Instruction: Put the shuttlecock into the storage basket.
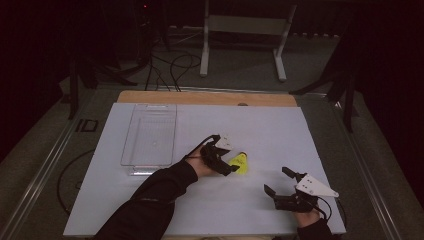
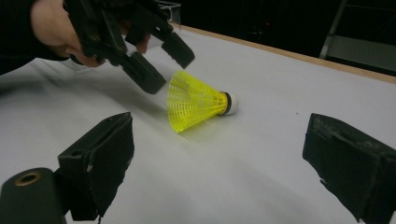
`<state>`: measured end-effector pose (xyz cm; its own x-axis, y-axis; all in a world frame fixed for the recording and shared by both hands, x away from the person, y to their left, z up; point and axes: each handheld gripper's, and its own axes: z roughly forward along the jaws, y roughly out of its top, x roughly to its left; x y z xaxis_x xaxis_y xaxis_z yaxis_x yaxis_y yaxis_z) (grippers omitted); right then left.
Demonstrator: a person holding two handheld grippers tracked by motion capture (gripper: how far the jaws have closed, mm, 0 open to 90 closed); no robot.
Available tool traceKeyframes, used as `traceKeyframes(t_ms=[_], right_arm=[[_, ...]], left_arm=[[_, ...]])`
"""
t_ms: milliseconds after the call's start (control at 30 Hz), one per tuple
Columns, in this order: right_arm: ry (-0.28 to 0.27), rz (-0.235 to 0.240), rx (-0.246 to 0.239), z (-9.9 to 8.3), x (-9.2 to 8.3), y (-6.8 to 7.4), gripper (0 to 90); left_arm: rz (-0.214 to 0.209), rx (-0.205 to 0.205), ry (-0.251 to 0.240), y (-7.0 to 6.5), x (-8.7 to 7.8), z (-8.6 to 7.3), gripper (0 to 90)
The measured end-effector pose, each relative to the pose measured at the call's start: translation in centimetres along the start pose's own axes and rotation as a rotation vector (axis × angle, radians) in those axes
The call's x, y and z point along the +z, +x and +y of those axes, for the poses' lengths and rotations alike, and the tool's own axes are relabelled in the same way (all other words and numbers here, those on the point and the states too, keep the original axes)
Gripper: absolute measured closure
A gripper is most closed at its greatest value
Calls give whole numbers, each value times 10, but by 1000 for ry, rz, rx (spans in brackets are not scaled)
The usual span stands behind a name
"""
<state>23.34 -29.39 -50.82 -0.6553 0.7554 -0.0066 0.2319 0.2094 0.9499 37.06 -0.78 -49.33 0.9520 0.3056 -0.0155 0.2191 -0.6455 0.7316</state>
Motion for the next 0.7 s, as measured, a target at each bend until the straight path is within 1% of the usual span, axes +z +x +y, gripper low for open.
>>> traceKeyframes(t_ms=[33, 67, 100, 133, 167, 267, 333, 367, 400, 433, 467, 500, 567, 600, 633, 667, 700], right_arm=[[0, 0, 0, 0, 0, 0, 88], [1, 0, 0, 0, 0, 0, 89], [1, 0, 0, 0, 0, 0, 89], [2, 0, 5, 0, 0, 0, 89], [2, 0, 5, 0, 0, 0, 89], [3, 3, 4, 0, 1, 0, 89], [3, 3, 3, 0, 1, 0, 89], [3, 3, 3, 0, 1, 0, 89], [2, 4, 2, 0, 0, 0, 89], [2, 4, 2, 0, 0, 0, 89], [4, 5, 2, -1, 0, 0, 89], [4, 5, 2, -1, 0, 0, 89], [4, 5, 2, -1, 0, 0, 88], [3, 5, 2, -1, 1, 0, 89], [2, 6, -2, -1, 1, 0, 89], [2, 6, -2, -1, 1, 0, 89], [2, 5, -2, -1, 1, 0, 89]], left_arm=[[3, -3, 2, 0, 2, -1, 270], [1, -7, 5, 1, 3, -1, 300], [3, -10, 11, 1, 4, -2, 300], [0, -9, 17, 2, 6, -2, 343], [0, -12, 21, 2, 7, -2, 343], [0, -9, 40, 3, 12, -2, 398], [-2, -15, 49, 3, 16, -1, 462], [4, -19, 53, 3, 18, -1, 462], [-1, -16, 63, 3, 19, 0, 504], [0, -23, 65, 3, 20, 0, 504], [3, -22, 71, 3, 21, 0, 540], [1, -21, 77, 4, 23, 1, 540], [8, -28, 79, 3, 24, 1, 579], [9, -34, 87, 4, 26, 2, 579], [13, -32, 90, 3, 26, 3, 646], [13, -22, 98, 4, 26, 3, 646], [20, -27, 100, 3, 28, 4, 679]])
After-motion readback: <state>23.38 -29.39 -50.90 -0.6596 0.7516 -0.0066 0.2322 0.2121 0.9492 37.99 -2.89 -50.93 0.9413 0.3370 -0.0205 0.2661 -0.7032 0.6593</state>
